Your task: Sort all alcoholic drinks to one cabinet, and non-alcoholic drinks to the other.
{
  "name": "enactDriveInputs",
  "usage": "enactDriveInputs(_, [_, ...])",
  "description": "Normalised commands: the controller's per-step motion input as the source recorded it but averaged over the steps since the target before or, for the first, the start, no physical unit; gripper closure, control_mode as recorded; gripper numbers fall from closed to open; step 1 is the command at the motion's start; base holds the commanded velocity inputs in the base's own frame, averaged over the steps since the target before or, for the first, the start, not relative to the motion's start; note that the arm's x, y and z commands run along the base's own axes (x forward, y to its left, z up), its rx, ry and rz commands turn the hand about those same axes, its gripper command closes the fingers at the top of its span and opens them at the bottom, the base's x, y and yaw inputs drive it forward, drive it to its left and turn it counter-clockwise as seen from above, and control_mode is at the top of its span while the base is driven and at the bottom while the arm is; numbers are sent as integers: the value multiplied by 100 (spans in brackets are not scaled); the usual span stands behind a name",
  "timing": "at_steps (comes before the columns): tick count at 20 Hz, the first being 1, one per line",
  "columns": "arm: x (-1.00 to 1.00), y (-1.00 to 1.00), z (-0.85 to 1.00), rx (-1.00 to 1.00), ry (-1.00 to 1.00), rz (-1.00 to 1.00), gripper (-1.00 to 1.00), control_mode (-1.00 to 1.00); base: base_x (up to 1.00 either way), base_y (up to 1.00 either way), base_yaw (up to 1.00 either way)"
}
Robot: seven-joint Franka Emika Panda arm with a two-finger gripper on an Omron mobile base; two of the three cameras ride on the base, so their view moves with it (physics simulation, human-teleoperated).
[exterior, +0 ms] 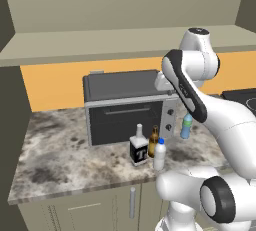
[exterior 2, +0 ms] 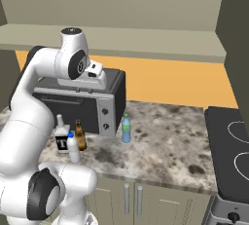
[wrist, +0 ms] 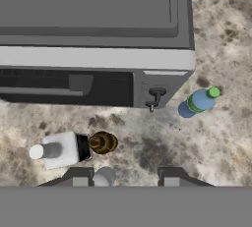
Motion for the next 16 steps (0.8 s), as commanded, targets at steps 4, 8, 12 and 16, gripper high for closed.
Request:
enactDriveInputs(4, [-5, 0, 0, 0, 0, 0, -100, -100, 0, 0, 0])
enactDriveInputs(8, [0, 0, 0, 0, -1, 2, -100, -100, 0, 0, 0])
enactDriveInputs(12, [0, -8, -2, 5, 0, 8, -100, -100, 0, 0, 0])
enactDriveInputs(16, [0, -22, -5, 12, -1, 7, -100, -100, 0, 0, 0])
